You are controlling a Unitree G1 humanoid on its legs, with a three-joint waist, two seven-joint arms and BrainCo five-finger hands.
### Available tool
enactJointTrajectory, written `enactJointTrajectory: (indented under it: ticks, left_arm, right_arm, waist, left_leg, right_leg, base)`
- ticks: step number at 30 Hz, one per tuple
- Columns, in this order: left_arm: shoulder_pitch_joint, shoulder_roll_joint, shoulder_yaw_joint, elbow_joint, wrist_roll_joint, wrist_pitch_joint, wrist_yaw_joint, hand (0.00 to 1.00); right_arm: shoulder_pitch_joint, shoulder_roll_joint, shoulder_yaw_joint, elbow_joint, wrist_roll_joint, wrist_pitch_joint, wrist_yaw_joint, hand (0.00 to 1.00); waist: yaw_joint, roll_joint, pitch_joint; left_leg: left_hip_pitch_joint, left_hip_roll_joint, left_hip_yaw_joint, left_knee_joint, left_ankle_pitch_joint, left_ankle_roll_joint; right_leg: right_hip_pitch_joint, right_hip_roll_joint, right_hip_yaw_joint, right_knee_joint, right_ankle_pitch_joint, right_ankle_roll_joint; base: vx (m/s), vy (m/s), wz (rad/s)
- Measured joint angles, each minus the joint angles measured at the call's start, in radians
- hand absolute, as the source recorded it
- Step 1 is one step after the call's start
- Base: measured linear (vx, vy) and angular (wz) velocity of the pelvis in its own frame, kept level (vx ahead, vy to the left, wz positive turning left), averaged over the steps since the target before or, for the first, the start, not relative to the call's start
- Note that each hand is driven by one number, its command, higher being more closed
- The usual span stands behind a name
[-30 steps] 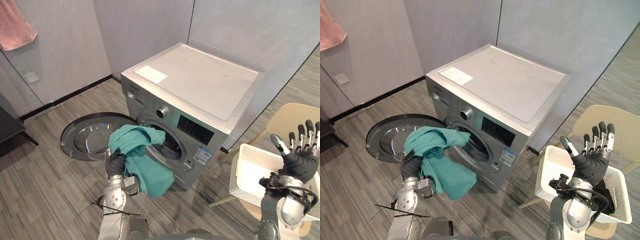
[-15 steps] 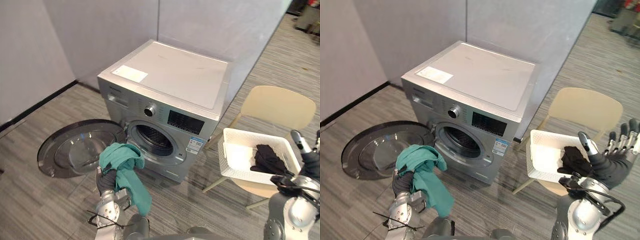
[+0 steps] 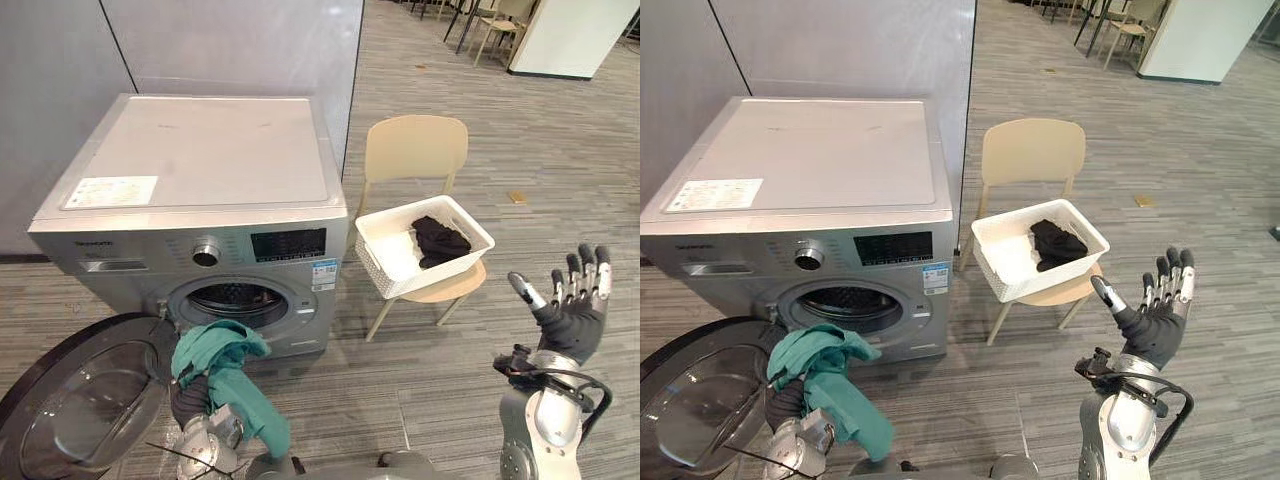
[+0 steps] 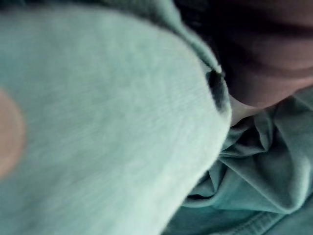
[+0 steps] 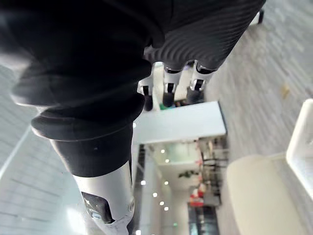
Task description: Pick up the laundry basket with both hands and put the clothes into the washing machine.
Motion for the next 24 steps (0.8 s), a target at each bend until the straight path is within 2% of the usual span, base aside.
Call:
enactJointTrajectory:
  ticks: [2,5,8,10,13,14,15,17,19,22,24]
  left_arm:
    - [-0.001,-0.001,0.019,0.033,-0.02,0.003,0.002,1.0]
    - [-0.007,0.0,0.037,0.044,-0.071,0.003,0.016,1.0]
    - [-0.03,0.004,0.093,0.076,-0.142,0.0,0.057,1.0]
    - [-0.065,0.011,0.148,0.088,-0.19,-0.004,0.09,1.0]
    - [-0.142,0.011,0.234,0.09,-0.216,-0.03,0.115,1.0]
    - [-0.187,0.012,0.257,0.089,-0.227,-0.047,0.125,1.0]
    - [-0.206,0.013,0.266,0.089,-0.234,-0.05,0.132,1.0]
    - [-0.253,0.035,0.267,0.087,-0.267,-0.072,0.136,1.0]
    - [-0.343,0.073,0.266,0.086,-0.342,-0.092,0.137,1.0]
    - [-0.466,0.104,0.263,0.083,-0.433,-0.112,0.138,1.0]
    - [-0.524,0.116,0.262,0.082,-0.473,-0.115,0.143,1.0]
  right_arm:
    - [-0.029,-0.003,-0.004,0.032,-0.035,0.004,-0.003,0.0]
    - [-0.036,-0.007,-0.045,0.078,-0.106,0.021,-0.016,0.0]
    - [-0.036,-0.01,-0.084,0.173,-0.171,0.07,-0.052,0.0]
    - [-0.022,-0.018,-0.1,0.241,-0.207,0.094,-0.071,0.0]
    - [0.013,-0.021,-0.106,0.316,-0.271,0.127,-0.071,0.0]
    - [0.021,-0.02,-0.102,0.345,-0.296,0.13,-0.069,0.0]
    - [0.022,-0.02,-0.1,0.36,-0.302,0.132,-0.069,0.0]
    - [0.045,-0.019,-0.074,0.393,-0.301,0.132,-0.067,0.0]
    - [0.083,-0.016,-0.025,0.438,-0.29,0.121,-0.052,0.0]
    - [0.104,-0.016,0.018,0.548,-0.276,0.122,-0.036,0.0]
    - [0.102,-0.016,0.037,0.574,-0.249,0.127,-0.028,0.0]
  waist:
    - [0.001,0.002,-0.003]
    - [0.001,0.013,0.002]
    - [0.0,0.016,0.006]
    - [-0.002,0.01,0.038]
    - [-0.002,-0.01,0.104]
    - [-0.002,-0.023,0.151]
    - [-0.002,-0.029,0.173]
    - [-0.001,-0.059,0.208]
    - [-0.006,-0.1,0.281]
    - [-0.009,-0.124,0.339]
    - [-0.004,-0.128,0.369]
  left_leg:
    - [0.0,0.0,-0.046,-0.012,0.006,-0.004]
    - [0.011,0.001,-0.054,-0.047,0.023,-0.018]
    - [0.038,0.006,-0.073,-0.072,0.027,-0.024]
    - [0.04,0.009,-0.084,-0.074,0.027,-0.024]
    - [-0.02,0.018,-0.101,-0.051,0.027,-0.024]
    - [-0.042,0.025,-0.101,-0.029,0.027,-0.024]
    - [-0.054,0.029,-0.101,-0.015,0.027,-0.024]
    - [-0.125,0.053,-0.102,0.038,0.024,-0.02]
    - [-0.193,0.081,-0.115,0.103,0.007,-0.006]
    - [-0.321,0.118,-0.162,0.194,-0.024,-0.007]
    - [-0.387,0.128,-0.186,0.234,-0.024,-0.007]
  right_leg:
    - [0.016,0.019,0.004,-0.042,0.017,-0.001]
    - [0.041,0.037,0.001,-0.114,0.048,-0.01]
    - [0.081,0.053,0.008,-0.176,0.072,-0.019]
    - [0.082,0.061,0.02,-0.188,0.078,-0.019]
    - [0.015,0.066,0.024,-0.155,0.078,-0.02]
    - [-0.012,0.066,0.026,-0.129,0.075,-0.023]
    - [-0.026,0.066,0.026,-0.111,0.072,-0.027]
    - [-0.104,0.072,0.024,-0.05,0.06,-0.04]
    - [-0.175,0.076,0.004,0.034,0.026,-0.049]
    - [-0.284,0.084,-0.039,0.133,-0.011,-0.064]
    - [-0.332,0.083,-0.058,0.173,-0.019,-0.074]
  base:
    - [0.12,-0.064,-0.24]
    - [0.12,-0.064,-0.07]
    - [0.1,-0.065,-0.16]
    - [0.04,-0.053,-0.17]
    - [-0.06,-0.034,-0.1]
    - [-0.07,-0.029,-0.09]
    - [-0.11,-0.045,-0.12]
    - [-0.12,-0.059,-0.12]
    - [-0.14,-0.087,0.1]
    - [-0.14,-0.076,0.19]
    - [-0.08,-0.066,0.15]
